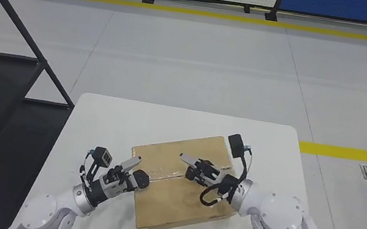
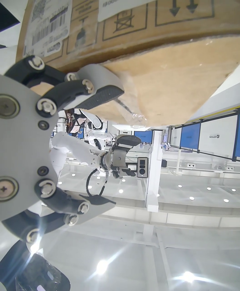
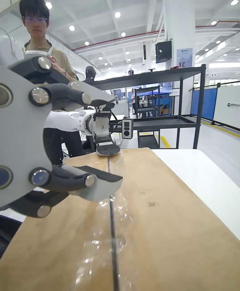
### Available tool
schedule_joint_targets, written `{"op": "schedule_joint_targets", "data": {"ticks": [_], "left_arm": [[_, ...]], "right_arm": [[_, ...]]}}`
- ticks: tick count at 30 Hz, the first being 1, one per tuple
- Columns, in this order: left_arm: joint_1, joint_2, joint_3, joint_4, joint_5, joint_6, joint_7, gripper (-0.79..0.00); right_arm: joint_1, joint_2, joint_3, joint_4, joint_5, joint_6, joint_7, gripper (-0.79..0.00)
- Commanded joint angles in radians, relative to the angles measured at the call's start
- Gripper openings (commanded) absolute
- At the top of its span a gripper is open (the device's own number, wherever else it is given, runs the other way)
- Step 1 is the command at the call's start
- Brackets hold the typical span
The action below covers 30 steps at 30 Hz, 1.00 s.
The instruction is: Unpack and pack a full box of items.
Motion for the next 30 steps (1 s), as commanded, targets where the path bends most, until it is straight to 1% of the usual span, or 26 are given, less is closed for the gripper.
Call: {"op": "schedule_joint_targets", "data": {"ticks": [1, 7, 14, 21, 30], "left_arm": [[-0.003, 0.0, 0.002, 0.008, -0.003, 0.0, -0.003, 0.0], [-0.006, -0.001, 0.002, 0.01, -0.007, -0.001, -0.005, 0.0], [-0.002, -0.001, -0.002, 0.006, -0.011, -0.005, -0.013, 0.0], [0.001, 0.0, -0.008, 0.005, -0.015, -0.008, -0.017, 0.0], [0.01, 0.001, -0.019, -0.004, -0.017, -0.011, -0.022, 0.0]], "right_arm": [[0.041, -0.012, -0.051, 0.036, 0.017, 0.009, -0.001, -0.785], [0.127, -0.035, -0.158, 0.128, -0.001, 0.072, 0.026, -0.785], [0.161, -0.045, -0.193, 0.171, -0.033, 0.124, 0.019, -0.785], [0.135, -0.029, -0.152, 0.146, -0.079, 0.19, 0.057, -0.785], [0.067, 0.002, -0.041, 0.11, -0.114, 0.232, 0.092, -0.785]]}}
